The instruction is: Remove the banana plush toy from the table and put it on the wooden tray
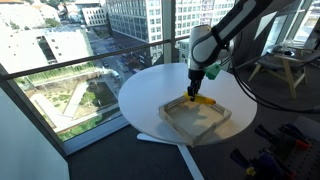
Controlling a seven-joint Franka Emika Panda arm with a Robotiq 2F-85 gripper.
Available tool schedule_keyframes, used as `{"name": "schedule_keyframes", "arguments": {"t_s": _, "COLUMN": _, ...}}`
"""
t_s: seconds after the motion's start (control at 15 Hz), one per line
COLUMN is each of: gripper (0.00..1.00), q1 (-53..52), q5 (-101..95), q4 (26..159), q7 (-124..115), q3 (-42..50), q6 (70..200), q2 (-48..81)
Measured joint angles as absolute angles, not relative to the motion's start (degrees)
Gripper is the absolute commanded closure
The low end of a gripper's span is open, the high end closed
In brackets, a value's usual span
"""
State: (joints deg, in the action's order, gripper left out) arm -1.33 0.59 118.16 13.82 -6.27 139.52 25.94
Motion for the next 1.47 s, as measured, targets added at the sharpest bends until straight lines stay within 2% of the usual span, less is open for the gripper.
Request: {"name": "schedule_keyframes", "arguments": {"t_s": 1.47, "gripper": 0.84, "q1": -2.3, "q5": -4.8, "q4": 118.2, "q7": 14.0, "q3": -5.2, "q6": 143.1, "q2": 31.0}}
